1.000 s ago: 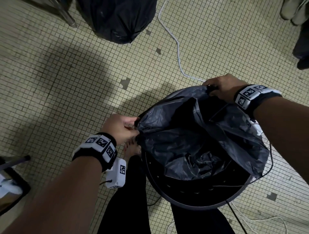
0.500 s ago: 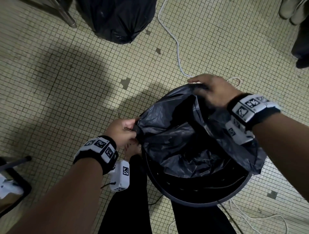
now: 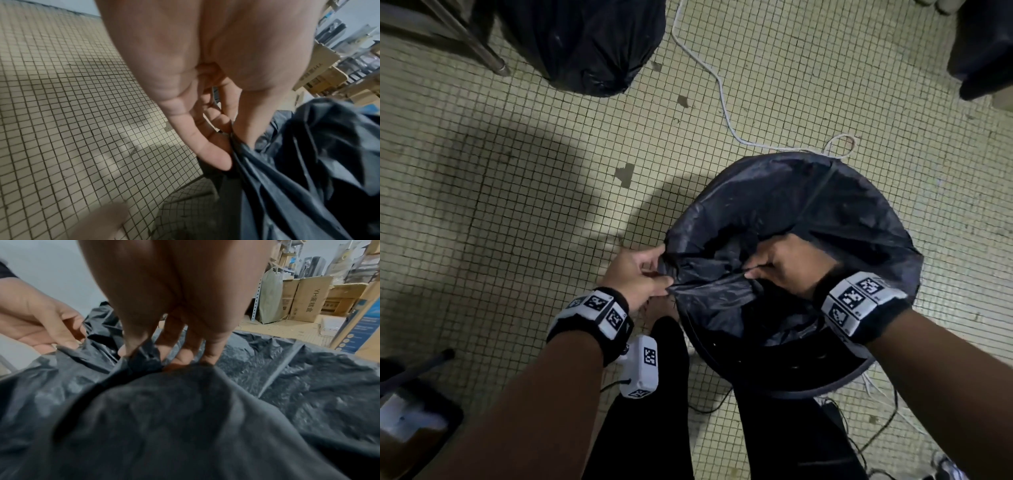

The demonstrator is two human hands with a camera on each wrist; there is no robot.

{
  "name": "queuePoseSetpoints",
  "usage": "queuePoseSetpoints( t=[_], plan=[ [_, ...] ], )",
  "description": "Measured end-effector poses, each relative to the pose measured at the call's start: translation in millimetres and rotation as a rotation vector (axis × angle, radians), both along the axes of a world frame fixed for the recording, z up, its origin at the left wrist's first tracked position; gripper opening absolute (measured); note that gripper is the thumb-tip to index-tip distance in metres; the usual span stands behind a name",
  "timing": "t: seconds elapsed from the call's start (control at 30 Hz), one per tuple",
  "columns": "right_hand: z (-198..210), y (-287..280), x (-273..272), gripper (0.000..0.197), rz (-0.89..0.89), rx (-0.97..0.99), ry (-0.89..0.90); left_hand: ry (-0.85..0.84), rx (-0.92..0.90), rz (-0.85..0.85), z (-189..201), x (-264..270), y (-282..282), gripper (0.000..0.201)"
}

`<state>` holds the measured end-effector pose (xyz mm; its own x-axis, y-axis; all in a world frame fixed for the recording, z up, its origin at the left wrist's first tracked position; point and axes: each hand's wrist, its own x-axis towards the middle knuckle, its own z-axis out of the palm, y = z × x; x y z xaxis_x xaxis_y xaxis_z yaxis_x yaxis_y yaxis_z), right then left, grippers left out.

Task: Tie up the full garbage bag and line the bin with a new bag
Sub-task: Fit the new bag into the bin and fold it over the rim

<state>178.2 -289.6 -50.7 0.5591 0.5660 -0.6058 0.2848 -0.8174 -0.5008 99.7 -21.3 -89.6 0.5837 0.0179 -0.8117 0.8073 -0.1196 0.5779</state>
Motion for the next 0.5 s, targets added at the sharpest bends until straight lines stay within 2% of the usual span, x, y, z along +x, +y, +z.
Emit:
queuePoseSetpoints(
  t=[0.07, 0.2, 0.37, 0.5],
  plan=[
    [-3.5, -4.9, -11.6, 0.018, 0.031, -0.003, 0.047, -0.024, 0.005, -0.082, -3.8, -6.0, 6.0, 0.069],
    [-12.9, -13.6, -35.1, 0.02, 0.081, -0.114, 0.18, -0.095, 0.182, -0.257, -13.8, -15.3, 16.5, 0.067],
    [-23.4, -32.4, -70.5, 0.019, 0.155, -0.319, 0.334, -0.168, 0.382, -0.319, -25.6, -28.6, 14.3, 0.068],
    [-18.8, -41.4, -79.4, 0.023, 0.178, -0.388, 0.416, -0.203, 0.431, -0.379, -28.9, -35.3, 7.2, 0.065]
  ],
)
